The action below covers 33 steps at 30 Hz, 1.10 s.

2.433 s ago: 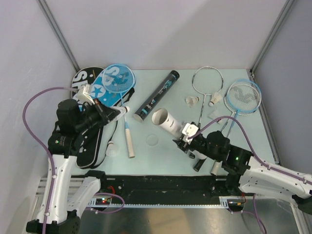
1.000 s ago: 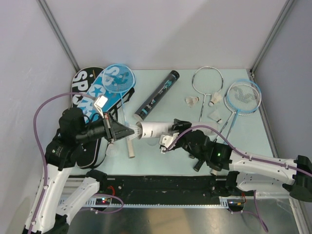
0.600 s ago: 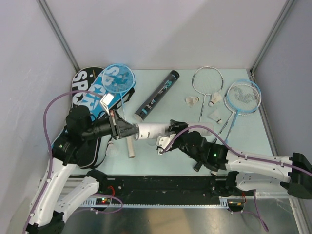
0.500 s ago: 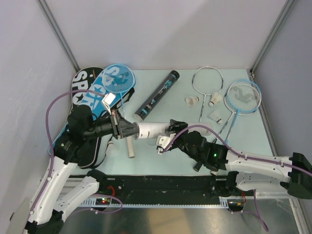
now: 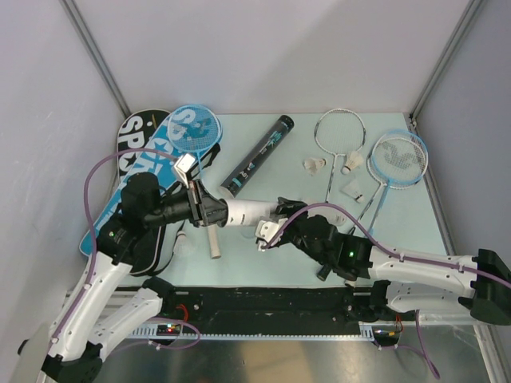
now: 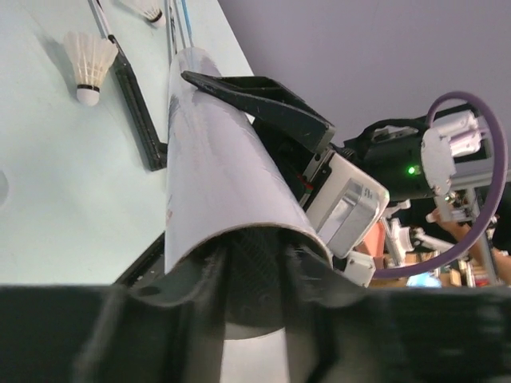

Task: Pack up the badminton gear
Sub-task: Place the shuttlecock at the shuttle tube.

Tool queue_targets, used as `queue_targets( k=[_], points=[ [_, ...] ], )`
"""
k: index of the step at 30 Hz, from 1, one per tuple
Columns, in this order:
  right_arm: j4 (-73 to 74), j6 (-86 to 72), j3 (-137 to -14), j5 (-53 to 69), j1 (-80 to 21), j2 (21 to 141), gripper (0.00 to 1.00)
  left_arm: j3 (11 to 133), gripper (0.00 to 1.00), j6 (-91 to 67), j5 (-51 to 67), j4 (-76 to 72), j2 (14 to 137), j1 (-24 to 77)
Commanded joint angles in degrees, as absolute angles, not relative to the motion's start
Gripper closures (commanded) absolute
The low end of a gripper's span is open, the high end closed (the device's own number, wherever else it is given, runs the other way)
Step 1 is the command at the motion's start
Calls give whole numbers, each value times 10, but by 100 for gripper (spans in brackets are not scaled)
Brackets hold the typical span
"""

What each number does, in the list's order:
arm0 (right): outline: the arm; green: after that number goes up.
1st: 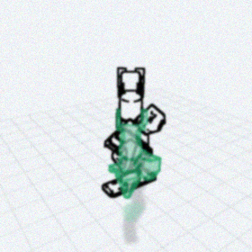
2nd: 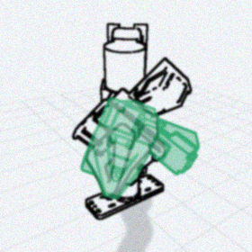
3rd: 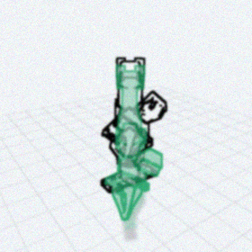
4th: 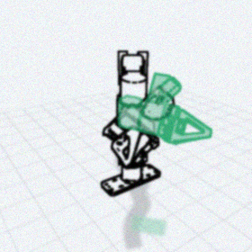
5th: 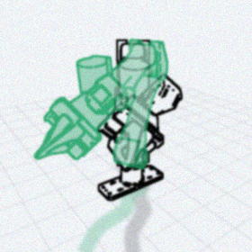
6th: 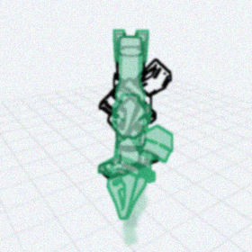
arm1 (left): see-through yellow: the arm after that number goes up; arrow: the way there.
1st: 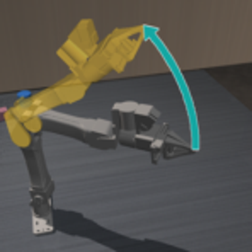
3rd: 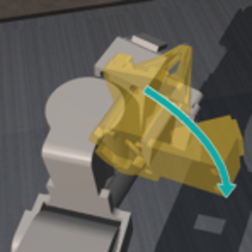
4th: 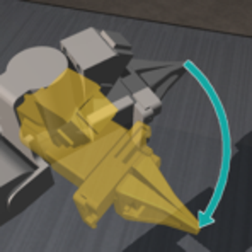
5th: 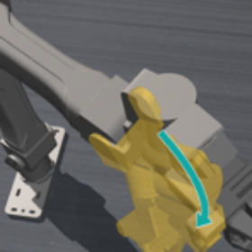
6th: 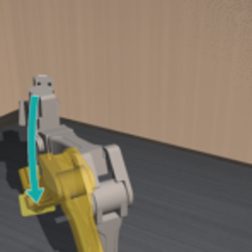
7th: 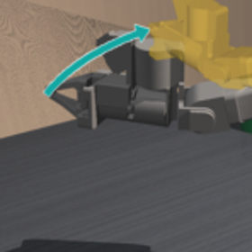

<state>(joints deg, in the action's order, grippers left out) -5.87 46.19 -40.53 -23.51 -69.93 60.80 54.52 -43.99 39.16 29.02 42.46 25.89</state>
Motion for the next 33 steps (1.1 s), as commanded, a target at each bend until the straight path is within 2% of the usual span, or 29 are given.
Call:
queue_targets(
  k=[1,4,12,16,21,25,29,33],
  points=[
    [-87,438,-431,-237,-702,595,55,565,57,-434,384,274,414,263],
    [-77,432,-424,-237,-701,583,55,581,46,-433,383,274,409,263],
    [-51,402,-399,-233,-700,538,54,609,43,-438,375,284,379,262],
    [-40,390,-389,-222,-700,519,54,626,39,-408,308,309,359,262],
    [-12,368,-384,-208,-700,506,54,641,31,-379,244,323,353,261],
    [-3,339,-379,-205,-700,483,54,625,31,-346,117,345,349,261],
    [-3,297,-370,-203,-703,453,54,572,31,-353,-91,359,327,261],
    [-9,268,-345,-202,-715,424,54,514,34,-386,-237,365,313,256]
  ],
)
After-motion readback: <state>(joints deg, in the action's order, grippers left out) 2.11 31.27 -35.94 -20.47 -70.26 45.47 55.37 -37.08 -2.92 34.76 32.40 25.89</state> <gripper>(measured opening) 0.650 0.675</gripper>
